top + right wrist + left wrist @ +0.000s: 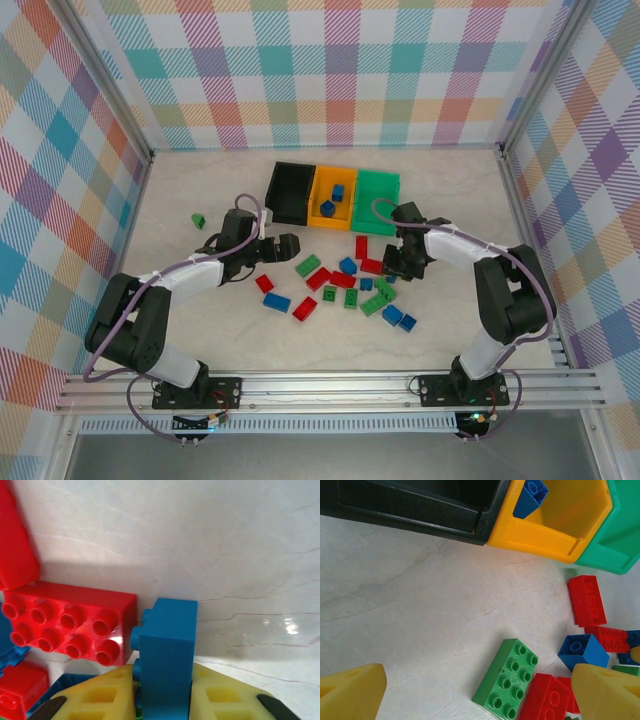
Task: Sort the legos into containers by color
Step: Pick up the lego from the center of the table, then place the lego in the container.
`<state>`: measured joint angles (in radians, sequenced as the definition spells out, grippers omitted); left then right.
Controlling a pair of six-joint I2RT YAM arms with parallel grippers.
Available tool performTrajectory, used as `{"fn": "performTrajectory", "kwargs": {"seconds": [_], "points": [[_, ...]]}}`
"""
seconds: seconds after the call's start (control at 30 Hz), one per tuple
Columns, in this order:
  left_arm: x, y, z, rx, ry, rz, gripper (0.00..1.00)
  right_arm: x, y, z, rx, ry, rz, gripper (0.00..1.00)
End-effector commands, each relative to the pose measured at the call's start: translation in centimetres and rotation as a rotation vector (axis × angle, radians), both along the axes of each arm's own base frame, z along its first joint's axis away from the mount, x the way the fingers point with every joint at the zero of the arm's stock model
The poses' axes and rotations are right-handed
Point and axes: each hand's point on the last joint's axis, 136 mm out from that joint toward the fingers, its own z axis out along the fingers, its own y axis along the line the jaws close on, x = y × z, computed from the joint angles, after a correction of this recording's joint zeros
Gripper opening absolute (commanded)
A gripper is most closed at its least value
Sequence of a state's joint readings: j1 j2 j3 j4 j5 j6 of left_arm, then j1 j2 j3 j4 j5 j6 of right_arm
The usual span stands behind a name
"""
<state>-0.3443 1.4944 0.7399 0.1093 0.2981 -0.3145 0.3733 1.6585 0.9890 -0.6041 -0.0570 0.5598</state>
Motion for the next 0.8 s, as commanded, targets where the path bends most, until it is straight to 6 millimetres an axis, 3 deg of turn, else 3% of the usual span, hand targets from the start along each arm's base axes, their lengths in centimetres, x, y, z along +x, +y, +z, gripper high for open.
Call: {"fn": "performTrajectory", "kwargs": {"seconds": [0.0,0.13,0.27,0.5,0.67,0.77], "points": [[-0.1,0.3,0.8,-0.011,-0.018,0.004,0.95,-0.1,-1.0,1.2,-0.043,-0.03,0.011,0.25],[-0.1,0.2,0.8,-0.016,-0.017,0.004,0.95,1.2,-0.2,3.9,-0.001,-0.098,0.02,0.24],[-0.1,0.1,0.5,-0.019,-0.009,0.003,0.95,3.5,2.0,6.8,0.07,-0.164,0.047,0.25],[0.0,0.5,0.4,-0.001,-0.007,0.011,0.95,9.6,7.0,10.6,0.144,-0.273,0.108,0.26],[0.1,0.7,0.3,0.01,-0.008,0.016,0.95,13.8,10.5,12.1,0.178,-0.313,0.152,0.27],[0.2,0.8,0.2,0.017,-0.002,0.017,0.95,16.0,11.9,12.5,0.171,-0.33,0.171,0.36]]}}
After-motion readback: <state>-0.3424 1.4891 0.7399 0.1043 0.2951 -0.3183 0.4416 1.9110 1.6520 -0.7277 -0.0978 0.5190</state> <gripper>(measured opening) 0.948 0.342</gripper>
